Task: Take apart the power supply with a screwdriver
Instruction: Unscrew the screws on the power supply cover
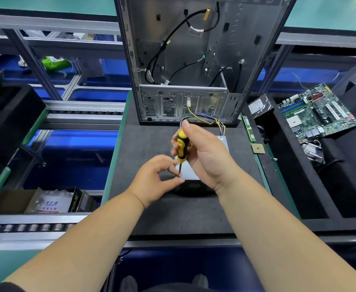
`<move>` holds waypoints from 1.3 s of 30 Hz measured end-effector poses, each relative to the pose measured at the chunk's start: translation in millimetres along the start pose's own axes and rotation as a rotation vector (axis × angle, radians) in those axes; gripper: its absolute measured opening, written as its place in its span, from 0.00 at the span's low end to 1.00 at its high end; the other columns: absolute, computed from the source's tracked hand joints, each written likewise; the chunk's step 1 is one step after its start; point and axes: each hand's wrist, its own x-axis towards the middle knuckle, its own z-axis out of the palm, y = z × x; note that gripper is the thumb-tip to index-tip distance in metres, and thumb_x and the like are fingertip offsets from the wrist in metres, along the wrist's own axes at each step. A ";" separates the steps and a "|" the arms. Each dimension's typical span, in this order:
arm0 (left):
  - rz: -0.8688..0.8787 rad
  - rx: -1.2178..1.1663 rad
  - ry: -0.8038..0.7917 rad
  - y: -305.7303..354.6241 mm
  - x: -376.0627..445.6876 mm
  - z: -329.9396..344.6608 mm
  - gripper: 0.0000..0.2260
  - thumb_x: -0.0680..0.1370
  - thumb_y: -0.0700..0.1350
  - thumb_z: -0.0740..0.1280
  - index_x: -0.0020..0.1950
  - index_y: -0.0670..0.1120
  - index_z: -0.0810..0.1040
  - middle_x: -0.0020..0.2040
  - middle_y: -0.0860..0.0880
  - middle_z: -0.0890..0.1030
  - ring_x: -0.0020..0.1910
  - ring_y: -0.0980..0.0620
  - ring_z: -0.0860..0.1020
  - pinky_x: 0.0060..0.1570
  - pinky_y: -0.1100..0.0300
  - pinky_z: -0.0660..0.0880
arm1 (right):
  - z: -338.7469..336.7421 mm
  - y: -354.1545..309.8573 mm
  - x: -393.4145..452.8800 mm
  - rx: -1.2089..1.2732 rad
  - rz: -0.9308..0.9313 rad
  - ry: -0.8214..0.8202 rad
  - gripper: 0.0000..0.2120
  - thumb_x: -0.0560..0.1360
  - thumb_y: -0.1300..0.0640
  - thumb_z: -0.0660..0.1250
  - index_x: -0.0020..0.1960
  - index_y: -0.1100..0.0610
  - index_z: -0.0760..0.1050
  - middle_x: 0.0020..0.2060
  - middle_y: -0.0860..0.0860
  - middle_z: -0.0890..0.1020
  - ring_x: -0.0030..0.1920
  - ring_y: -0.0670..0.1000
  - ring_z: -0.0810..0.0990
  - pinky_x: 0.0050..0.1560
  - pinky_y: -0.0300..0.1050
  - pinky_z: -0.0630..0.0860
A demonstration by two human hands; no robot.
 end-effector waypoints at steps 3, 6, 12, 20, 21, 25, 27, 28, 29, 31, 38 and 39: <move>-0.018 -0.004 -0.005 1.4 -0.4 -0.2 0.09 0.68 0.38 0.79 0.38 0.47 0.80 0.44 0.57 0.78 0.52 0.67 0.76 0.56 0.72 0.68 | 4.6 4.5 1.7 0.002 0.003 -0.012 0.18 0.78 0.43 0.62 0.38 0.55 0.77 0.33 0.51 0.75 0.34 0.51 0.72 0.39 0.44 0.69; -0.016 0.002 -0.007 1.3 -1.0 -0.5 0.10 0.68 0.38 0.79 0.38 0.48 0.80 0.44 0.58 0.77 0.51 0.68 0.76 0.55 0.72 0.68 | 7.7 8.7 3.5 -0.020 -0.032 0.004 0.23 0.79 0.41 0.57 0.35 0.55 0.74 0.28 0.50 0.70 0.30 0.50 0.66 0.37 0.46 0.63; 0.010 -0.015 0.022 -2.9 -3.2 2.4 0.10 0.68 0.38 0.79 0.39 0.49 0.81 0.48 0.55 0.80 0.58 0.68 0.76 0.59 0.74 0.67 | 0.8 6.9 4.1 0.055 -0.055 -0.011 0.23 0.81 0.42 0.54 0.38 0.57 0.71 0.26 0.49 0.64 0.28 0.48 0.62 0.31 0.41 0.61; 0.020 -0.024 0.025 -4.8 -3.3 2.5 0.12 0.69 0.40 0.79 0.39 0.53 0.80 0.49 0.56 0.80 0.60 0.63 0.78 0.61 0.69 0.69 | -9.1 5.4 2.6 0.003 -0.060 0.068 0.14 0.77 0.46 0.63 0.40 0.56 0.75 0.36 0.51 0.78 0.35 0.52 0.76 0.46 0.49 0.72; 0.020 -0.021 0.027 -4.7 -3.2 2.4 0.12 0.69 0.40 0.79 0.39 0.54 0.79 0.49 0.57 0.80 0.59 0.63 0.78 0.61 0.69 0.69 | -8.8 5.3 2.4 -0.013 -0.054 0.074 0.15 0.77 0.46 0.64 0.39 0.55 0.78 0.37 0.51 0.78 0.36 0.52 0.77 0.46 0.48 0.72; 0.019 -0.016 0.026 -4.8 -3.5 2.2 0.11 0.69 0.40 0.79 0.40 0.52 0.80 0.49 0.57 0.80 0.59 0.63 0.77 0.60 0.71 0.68 | -7.1 4.9 1.1 -0.074 -0.065 0.052 0.16 0.78 0.45 0.63 0.38 0.52 0.81 0.37 0.52 0.78 0.39 0.52 0.78 0.45 0.46 0.73; 0.011 -0.014 0.024 -4.6 -3.5 2.1 0.10 0.69 0.40 0.79 0.40 0.50 0.80 0.49 0.57 0.80 0.59 0.64 0.77 0.60 0.71 0.68 | -6.7 3.9 0.8 -0.075 -0.061 0.049 0.16 0.78 0.44 0.63 0.39 0.52 0.81 0.36 0.52 0.79 0.39 0.52 0.79 0.46 0.46 0.73; 0.007 -0.012 0.023 -4.2 -3.7 2.1 0.09 0.69 0.40 0.79 0.40 0.50 0.80 0.50 0.57 0.80 0.59 0.64 0.77 0.60 0.71 0.68 | -6.8 3.7 0.7 -0.071 -0.060 0.051 0.16 0.78 0.44 0.63 0.39 0.53 0.81 0.36 0.52 0.79 0.39 0.52 0.78 0.46 0.46 0.73; 0.004 -0.010 0.021 -3.7 -3.7 2.2 0.09 0.69 0.40 0.79 0.40 0.50 0.81 0.50 0.57 0.80 0.59 0.64 0.77 0.60 0.71 0.68 | -6.9 3.8 0.7 -0.063 -0.060 0.051 0.16 0.78 0.45 0.63 0.39 0.53 0.81 0.36 0.52 0.79 0.39 0.52 0.78 0.46 0.46 0.72; 0.003 -0.008 0.021 -2.7 -4.1 2.3 0.08 0.69 0.39 0.79 0.40 0.47 0.81 0.49 0.54 0.80 0.58 0.65 0.76 0.60 0.71 0.68 | -6.6 5.0 0.6 -0.051 -0.062 0.032 0.17 0.78 0.44 0.62 0.39 0.53 0.81 0.36 0.52 0.78 0.39 0.52 0.78 0.46 0.47 0.71; -0.014 -0.021 0.007 -0.3 -3.2 2.0 0.08 0.70 0.38 0.78 0.39 0.46 0.81 0.45 0.57 0.78 0.53 0.64 0.76 0.58 0.68 0.69 | 3.4 10.7 3.5 -0.049 -0.025 -0.048 0.25 0.79 0.40 0.57 0.36 0.56 0.80 0.32 0.51 0.73 0.34 0.51 0.71 0.41 0.47 0.66; -0.015 -0.019 0.006 -0.7 -3.2 1.9 0.08 0.70 0.38 0.78 0.40 0.47 0.81 0.45 0.58 0.78 0.52 0.63 0.76 0.57 0.67 0.70 | 4.3 11.5 4.2 -0.049 -0.028 -0.057 0.26 0.80 0.40 0.56 0.35 0.56 0.79 0.30 0.51 0.72 0.33 0.50 0.69 0.40 0.47 0.64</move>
